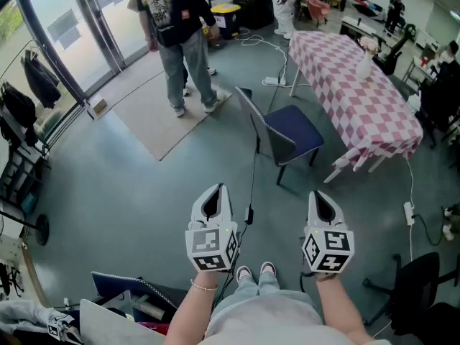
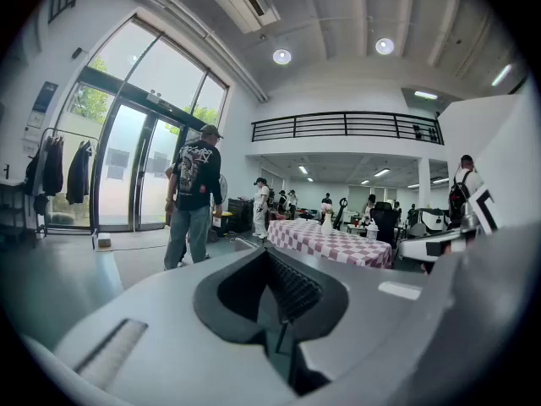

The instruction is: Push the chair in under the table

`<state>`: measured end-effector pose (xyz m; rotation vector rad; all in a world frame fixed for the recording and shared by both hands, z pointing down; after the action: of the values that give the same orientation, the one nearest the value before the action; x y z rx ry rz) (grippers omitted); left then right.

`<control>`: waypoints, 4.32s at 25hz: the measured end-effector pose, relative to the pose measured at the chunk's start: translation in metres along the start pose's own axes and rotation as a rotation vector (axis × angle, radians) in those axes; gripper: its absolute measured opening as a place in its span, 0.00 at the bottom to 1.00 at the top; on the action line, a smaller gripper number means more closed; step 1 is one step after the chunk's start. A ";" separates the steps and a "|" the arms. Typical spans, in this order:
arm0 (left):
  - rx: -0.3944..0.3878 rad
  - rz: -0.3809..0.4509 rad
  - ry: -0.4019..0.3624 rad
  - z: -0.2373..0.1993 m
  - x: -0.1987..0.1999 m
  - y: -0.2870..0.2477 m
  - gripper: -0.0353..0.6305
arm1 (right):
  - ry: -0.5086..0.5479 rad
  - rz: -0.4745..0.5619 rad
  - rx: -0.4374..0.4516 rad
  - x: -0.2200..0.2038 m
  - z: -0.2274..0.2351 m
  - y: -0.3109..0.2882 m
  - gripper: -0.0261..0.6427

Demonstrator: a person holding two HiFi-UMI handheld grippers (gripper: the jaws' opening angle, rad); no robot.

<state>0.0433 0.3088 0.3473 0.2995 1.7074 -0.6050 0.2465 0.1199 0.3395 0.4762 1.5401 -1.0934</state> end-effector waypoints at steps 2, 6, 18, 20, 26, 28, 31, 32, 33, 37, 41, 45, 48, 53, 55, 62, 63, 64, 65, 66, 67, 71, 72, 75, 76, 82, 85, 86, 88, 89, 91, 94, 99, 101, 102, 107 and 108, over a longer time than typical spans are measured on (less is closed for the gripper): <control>0.000 0.001 -0.001 0.000 -0.006 0.004 0.06 | 0.002 0.001 0.000 -0.008 -0.001 0.002 0.05; -0.002 0.001 -0.004 0.001 -0.005 0.005 0.05 | 0.000 0.003 -0.009 -0.007 0.002 0.006 0.05; 0.006 0.000 0.008 -0.002 0.001 0.000 0.06 | -0.052 0.050 -0.035 -0.001 0.011 0.004 0.06; 0.021 -0.002 0.017 -0.004 0.003 0.000 0.06 | -0.058 0.063 -0.031 0.001 0.012 0.004 0.06; 0.016 0.007 0.038 -0.012 0.010 -0.004 0.19 | -0.080 0.082 -0.042 0.007 0.020 0.002 0.16; 0.023 0.008 0.041 -0.015 0.010 -0.007 0.21 | -0.095 0.083 -0.051 0.007 0.023 0.000 0.23; 0.031 -0.001 0.048 -0.019 0.008 -0.011 0.25 | -0.103 0.078 -0.063 0.008 0.028 -0.004 0.26; 0.035 -0.007 0.049 -0.020 0.007 -0.013 0.25 | -0.103 0.073 -0.065 0.008 0.030 -0.007 0.26; 0.038 -0.012 0.052 -0.020 0.005 -0.015 0.25 | -0.102 0.068 -0.068 0.008 0.032 -0.009 0.26; 0.051 -0.033 0.057 -0.018 0.003 -0.032 0.25 | -0.106 0.048 -0.080 0.009 0.048 -0.022 0.26; 0.077 -0.029 0.043 -0.018 0.007 -0.050 0.23 | -0.119 0.052 -0.088 0.011 0.067 -0.037 0.26; 0.098 -0.012 0.039 -0.021 0.014 -0.067 0.21 | -0.153 0.037 -0.098 0.010 0.084 -0.055 0.26; 0.106 -0.002 0.053 -0.032 0.020 -0.083 0.19 | -0.167 0.019 -0.106 0.009 0.089 -0.071 0.26; 0.091 0.010 0.074 -0.071 0.029 -0.126 0.18 | -0.183 -0.012 -0.157 0.010 0.085 -0.105 0.26; 0.071 0.012 0.084 -0.095 0.033 -0.150 0.18 | -0.191 -0.019 -0.184 0.014 0.075 -0.126 0.26; -0.045 -0.019 0.044 -0.190 0.067 -0.241 0.18 | -0.258 0.005 -0.304 0.051 0.021 -0.200 0.26; -0.066 -0.015 0.031 -0.200 0.070 -0.236 0.18 | -0.259 0.010 -0.317 0.051 0.007 -0.194 0.26; -0.088 -0.010 0.020 -0.209 0.071 -0.228 0.18 | -0.259 0.016 -0.328 0.048 -0.008 -0.184 0.26; -0.109 -0.006 0.013 -0.218 0.073 -0.223 0.18 | -0.263 0.022 -0.337 0.045 -0.022 -0.177 0.26; -0.128 -0.005 0.010 -0.228 0.075 -0.222 0.18 | -0.268 0.025 -0.343 0.045 -0.036 -0.175 0.26; -0.147 -0.008 0.008 -0.239 0.077 -0.226 0.18 | -0.271 0.024 -0.349 0.046 -0.048 -0.179 0.26; -0.233 -0.039 -0.012 -0.275 0.081 -0.283 0.18 | -0.255 0.008 -0.377 0.059 -0.074 -0.228 0.26; -0.248 -0.049 -0.019 -0.278 0.081 -0.299 0.19 | -0.253 0.002 -0.378 0.061 -0.076 -0.240 0.26; -0.269 -0.066 -0.025 -0.267 0.080 -0.316 0.19 | -0.258 -0.022 -0.367 0.059 -0.067 -0.244 0.26; -0.275 -0.070 -0.025 -0.260 0.079 -0.315 0.19 | -0.261 -0.029 -0.365 0.057 -0.064 -0.239 0.26; -0.395 -0.105 -0.081 -0.233 0.066 -0.366 0.19 | -0.264 -0.041 -0.375 0.052 -0.054 -0.264 0.26; -0.486 -0.136 -0.153 -0.213 0.062 -0.389 0.20 | -0.261 -0.064 -0.353 0.046 -0.048 -0.281 0.26; -0.523 -0.151 -0.186 -0.204 0.063 -0.395 0.21 | -0.260 -0.078 -0.343 0.047 -0.046 -0.287 0.26; -0.596 -0.176 -0.259 -0.188 0.064 -0.408 0.21 | -0.255 -0.108 -0.322 0.048 -0.042 -0.297 0.26; -0.629 -0.187 -0.292 -0.181 0.063 -0.415 0.21 | -0.255 -0.121 -0.312 0.047 -0.041 -0.303 0.26; -0.681 -0.206 -0.337 -0.171 0.062 -0.427 0.21 | -0.266 -0.138 -0.293 0.045 -0.039 -0.312 0.26; -0.752 -0.235 -0.397 -0.156 0.057 -0.444 0.22 | -0.259 -0.169 -0.261 0.043 -0.032 -0.324 0.26; -1.022 -0.309 -0.619 -0.126 0.048 -0.468 0.23 | -0.140 -0.272 -0.109 0.037 -0.026 -0.347 0.26; -1.133 -0.334 -0.742 -0.111 0.046 -0.476 0.23 | -0.072 -0.320 -0.043 0.034 -0.024 -0.355 0.26; -1.178 -0.341 -0.807 -0.105 0.044 -0.480 0.24 | -0.042 -0.346 -0.018 0.032 -0.024 -0.357 0.26; -1.343 -0.405 -1.097 -0.083 0.028 -0.493 0.26 | 0.010 -0.449 0.047 0.024 -0.019 -0.365 0.26; -1.372 -0.413 -1.174 -0.080 0.025 -0.495 0.27 | 0.018 -0.472 0.058 0.021 -0.018 -0.368 0.26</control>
<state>-0.2809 -0.0613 0.4472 -1.1841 0.6819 0.2304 -0.0585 -0.0498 0.4586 0.1601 1.6862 -1.4988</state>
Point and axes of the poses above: the fingertips, and each gripper's own axes: y backward along the fingers, z to its right, x out of its top, the point moved 10 cm from there along y, backward along the fingers, and after that the axes turned 3 degrees about -z, right-handed, at the moved point
